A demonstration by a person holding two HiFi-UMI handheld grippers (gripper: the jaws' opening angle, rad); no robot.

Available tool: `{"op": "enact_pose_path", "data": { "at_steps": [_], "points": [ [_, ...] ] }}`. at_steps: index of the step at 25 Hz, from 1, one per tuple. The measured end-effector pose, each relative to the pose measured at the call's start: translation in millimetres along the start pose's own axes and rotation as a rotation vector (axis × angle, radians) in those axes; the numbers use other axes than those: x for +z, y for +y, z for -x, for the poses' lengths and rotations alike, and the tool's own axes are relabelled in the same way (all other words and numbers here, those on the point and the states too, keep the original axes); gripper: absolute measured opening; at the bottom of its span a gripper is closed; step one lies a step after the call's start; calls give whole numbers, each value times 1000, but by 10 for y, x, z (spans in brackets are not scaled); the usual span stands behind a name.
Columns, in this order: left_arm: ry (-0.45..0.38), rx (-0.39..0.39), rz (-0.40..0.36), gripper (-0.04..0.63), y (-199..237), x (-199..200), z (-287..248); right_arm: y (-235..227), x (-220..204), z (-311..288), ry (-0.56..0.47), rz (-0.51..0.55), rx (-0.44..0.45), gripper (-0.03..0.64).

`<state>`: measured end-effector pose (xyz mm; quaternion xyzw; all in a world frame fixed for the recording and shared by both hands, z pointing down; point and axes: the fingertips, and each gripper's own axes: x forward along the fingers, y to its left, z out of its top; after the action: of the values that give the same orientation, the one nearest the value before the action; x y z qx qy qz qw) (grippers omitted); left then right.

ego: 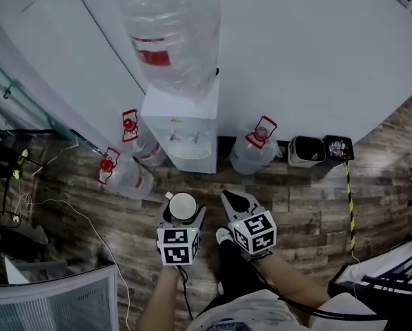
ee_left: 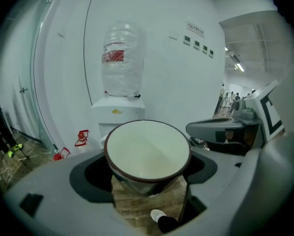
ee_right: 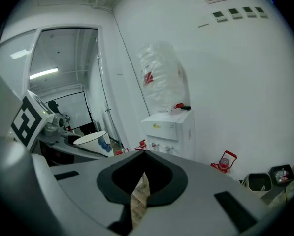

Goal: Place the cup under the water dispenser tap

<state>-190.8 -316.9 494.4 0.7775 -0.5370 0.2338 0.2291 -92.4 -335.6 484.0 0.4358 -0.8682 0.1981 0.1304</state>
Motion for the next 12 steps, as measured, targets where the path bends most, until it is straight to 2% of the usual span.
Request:
{"op": "enact_pose_path", "data": {
  "at_steps": [12],
  "points": [
    [34,3,6,439,437,-195,-1410,-811,-453,-1066,9,-51,-43,20]
  ]
}}
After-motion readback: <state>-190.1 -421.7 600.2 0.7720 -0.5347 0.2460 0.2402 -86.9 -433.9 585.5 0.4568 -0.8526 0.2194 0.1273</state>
